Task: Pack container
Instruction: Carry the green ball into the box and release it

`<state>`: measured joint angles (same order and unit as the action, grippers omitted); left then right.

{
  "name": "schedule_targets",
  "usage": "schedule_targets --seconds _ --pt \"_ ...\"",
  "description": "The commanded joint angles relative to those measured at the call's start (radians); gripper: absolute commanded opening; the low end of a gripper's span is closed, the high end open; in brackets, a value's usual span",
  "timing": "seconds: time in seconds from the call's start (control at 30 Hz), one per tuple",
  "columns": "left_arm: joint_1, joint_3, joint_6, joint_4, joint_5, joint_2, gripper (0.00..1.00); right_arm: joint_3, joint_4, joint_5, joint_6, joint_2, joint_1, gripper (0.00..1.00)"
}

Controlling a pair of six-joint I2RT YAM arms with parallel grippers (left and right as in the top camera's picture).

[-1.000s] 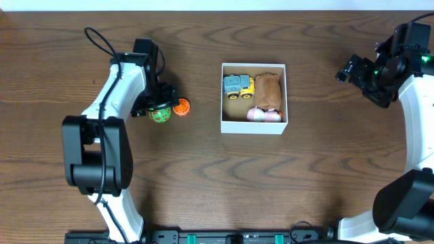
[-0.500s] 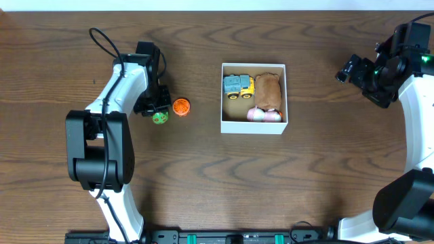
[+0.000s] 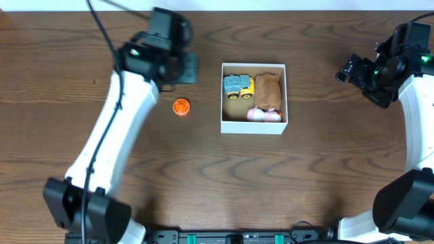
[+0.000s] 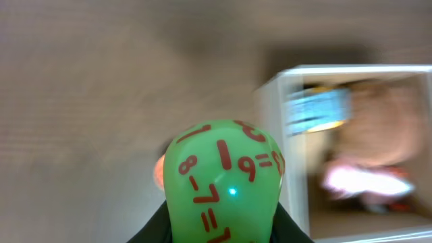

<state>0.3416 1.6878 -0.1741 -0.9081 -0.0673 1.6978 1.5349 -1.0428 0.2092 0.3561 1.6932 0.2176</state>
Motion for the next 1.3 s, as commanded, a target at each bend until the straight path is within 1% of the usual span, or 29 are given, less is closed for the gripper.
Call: schedule_targets --seconds 0.0,0.1,0.23,0.4,0.53,0.67,0.7,0.73,0.87,0.97,1.07,1.23,1.27 --pt "0.111 -0.005 0.043 0.053 0.008 0.021 0.20 -0.006 -0.003 -0.002 0.003 0.000 -0.009 0.99" --pt "0.196 -0.011 0.043 0.107 0.008 0.051 0.20 -0.006 -0.013 -0.002 0.003 0.000 -0.009 0.99" --pt "0.265 -0.016 0.043 0.133 0.034 0.132 0.20 -0.006 -0.013 -0.003 0.003 0.000 -0.008 0.99" --pt "0.295 -0.016 0.043 0.140 0.056 0.256 0.22 -0.006 -0.016 -0.002 0.003 0.000 -0.009 0.99" --pt "0.295 -0.016 0.042 0.127 0.056 0.328 0.27 -0.006 -0.017 -0.002 0.003 0.000 -0.009 0.99" --pt "0.295 -0.016 0.042 0.110 0.056 0.343 0.38 -0.006 -0.023 -0.003 0.002 0.000 -0.008 0.99" --pt "0.295 -0.015 0.042 0.108 0.056 0.340 0.42 -0.006 -0.023 -0.003 0.002 0.000 -0.008 0.99" --pt "0.295 -0.014 0.039 0.105 0.056 0.334 0.50 -0.006 -0.023 -0.003 0.002 0.000 -0.008 0.99" --pt "0.295 -0.012 0.039 0.088 0.056 0.292 0.66 -0.006 -0.019 -0.003 0.003 0.000 -0.009 0.99" --pt "0.293 -0.005 0.040 0.083 0.057 0.245 0.72 -0.006 -0.020 -0.002 0.003 0.000 -0.009 0.99" --pt "0.287 -0.002 0.040 0.083 0.061 0.177 0.75 -0.006 -0.020 -0.002 0.003 0.000 -0.009 0.99" --pt "0.256 -0.002 0.040 0.073 0.083 0.068 0.84 -0.006 -0.020 -0.002 0.002 0.000 -0.009 0.99" --pt "0.250 -0.002 0.040 0.072 0.083 0.055 0.84 -0.006 -0.020 -0.003 0.003 0.000 -0.009 0.99"
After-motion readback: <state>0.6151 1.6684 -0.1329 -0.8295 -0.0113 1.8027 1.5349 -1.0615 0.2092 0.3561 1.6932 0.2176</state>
